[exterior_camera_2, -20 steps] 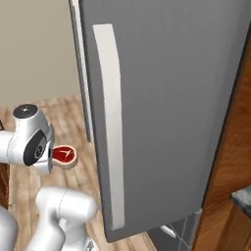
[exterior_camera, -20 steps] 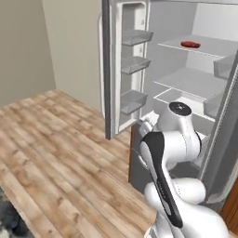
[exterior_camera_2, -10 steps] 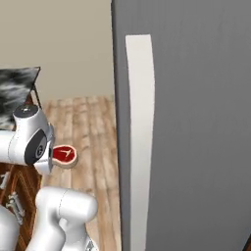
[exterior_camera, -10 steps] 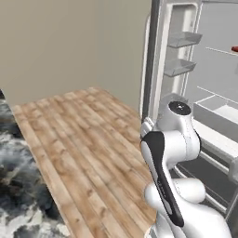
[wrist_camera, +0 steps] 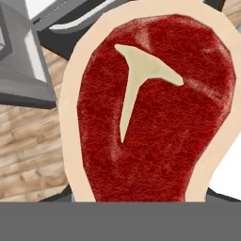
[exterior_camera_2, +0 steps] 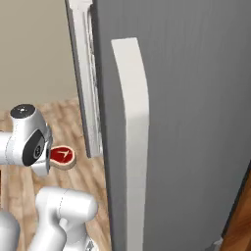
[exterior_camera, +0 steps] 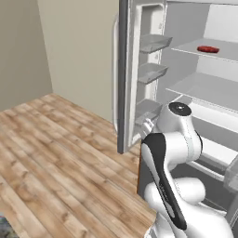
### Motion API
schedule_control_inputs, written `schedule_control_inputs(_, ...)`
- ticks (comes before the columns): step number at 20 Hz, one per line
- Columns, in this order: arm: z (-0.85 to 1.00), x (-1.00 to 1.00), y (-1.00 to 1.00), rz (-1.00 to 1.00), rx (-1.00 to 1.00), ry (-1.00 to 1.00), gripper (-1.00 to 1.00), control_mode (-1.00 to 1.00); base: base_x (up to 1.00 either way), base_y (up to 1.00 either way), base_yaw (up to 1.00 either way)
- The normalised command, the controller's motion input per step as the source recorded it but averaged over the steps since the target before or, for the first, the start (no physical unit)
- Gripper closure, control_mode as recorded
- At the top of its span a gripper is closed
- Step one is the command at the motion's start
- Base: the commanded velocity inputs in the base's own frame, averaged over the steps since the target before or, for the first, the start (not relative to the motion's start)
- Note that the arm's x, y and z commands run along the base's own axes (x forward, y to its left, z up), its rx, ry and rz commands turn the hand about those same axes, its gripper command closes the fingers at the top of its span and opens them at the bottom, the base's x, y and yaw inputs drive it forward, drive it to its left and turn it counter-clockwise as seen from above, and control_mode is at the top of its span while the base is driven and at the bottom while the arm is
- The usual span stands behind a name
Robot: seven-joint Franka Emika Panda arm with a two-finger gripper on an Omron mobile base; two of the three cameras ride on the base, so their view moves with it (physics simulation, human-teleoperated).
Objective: Place the steak on the counter behind the older steak on the same shelf of the fridge to maintain FIFO order. Close the fridge door when finished.
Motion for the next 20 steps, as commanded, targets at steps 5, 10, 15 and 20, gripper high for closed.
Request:
schedule_control_inputs(5,0.00,0.00,0.00,0.00,0.00,0.00,1.00,1.00,0.92,0.18,0.10)
schedule_control_inputs(10,0.00,0.00,0.00,0.00,0.00,0.00,1.00,1.00,0.34,0.07,-0.68)
schedule_control_inputs(15,0.00,0.00,0.00,0.00,0.00,0.00,1.00,1.00,0.00,0.00,-0.77)
schedule_control_inputs(20,0.00,0.00,0.00,0.00,0.00,0.00,1.00,1.00,0.46,0.03,-0.65)
